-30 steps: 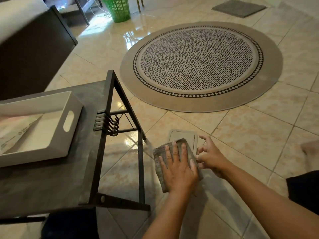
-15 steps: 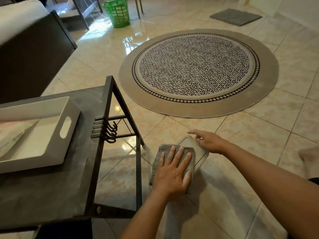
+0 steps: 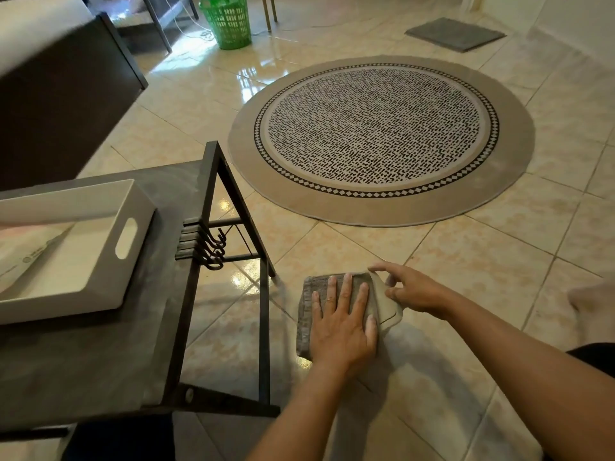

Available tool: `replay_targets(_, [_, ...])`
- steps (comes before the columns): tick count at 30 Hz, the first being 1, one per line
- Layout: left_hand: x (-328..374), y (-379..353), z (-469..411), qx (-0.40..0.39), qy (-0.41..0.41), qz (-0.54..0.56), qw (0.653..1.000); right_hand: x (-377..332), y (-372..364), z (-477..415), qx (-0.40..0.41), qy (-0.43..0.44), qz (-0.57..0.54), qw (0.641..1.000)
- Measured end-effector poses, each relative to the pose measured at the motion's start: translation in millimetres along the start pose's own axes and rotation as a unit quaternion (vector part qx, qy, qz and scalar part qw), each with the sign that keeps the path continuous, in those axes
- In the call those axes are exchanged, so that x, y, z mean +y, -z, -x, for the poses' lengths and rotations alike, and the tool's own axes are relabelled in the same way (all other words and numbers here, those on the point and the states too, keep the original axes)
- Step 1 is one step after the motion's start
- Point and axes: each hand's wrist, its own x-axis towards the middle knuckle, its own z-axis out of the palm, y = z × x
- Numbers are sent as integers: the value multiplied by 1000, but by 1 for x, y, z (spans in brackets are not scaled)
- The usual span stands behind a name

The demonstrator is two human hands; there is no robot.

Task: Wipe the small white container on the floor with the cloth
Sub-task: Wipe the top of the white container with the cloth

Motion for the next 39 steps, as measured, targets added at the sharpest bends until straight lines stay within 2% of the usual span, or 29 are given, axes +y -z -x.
replay_targets(5, [11, -1, -11, -14, 28, 12, 999, 4, -11, 13, -9, -7, -68, 998])
replay_targets(10, [6, 11, -9, -44, 23, 9, 999, 12, -13, 18, -11, 2, -122, 992])
replay_targets(15, [-3, 10, -10, -15, -2, -1, 1000, 13, -12, 18, -28, 5, -148, 989])
replay_targets(19, [-7, 4, -10, 13, 7, -9, 1000, 14, -12, 18, -28, 3, -145, 989])
replay_targets(24, [10, -1, -5, 7, -6, -11, 1000, 15, -13, 17, -17, 1, -155, 988])
replay_targets(30, [-2, -3, -1, 16, 67, 1, 998, 16, -18, 17, -5, -4, -145, 989])
replay_targets(39, [7, 1, -10, -2, 36, -10, 999, 15, -17, 18, -9, -2, -143, 990])
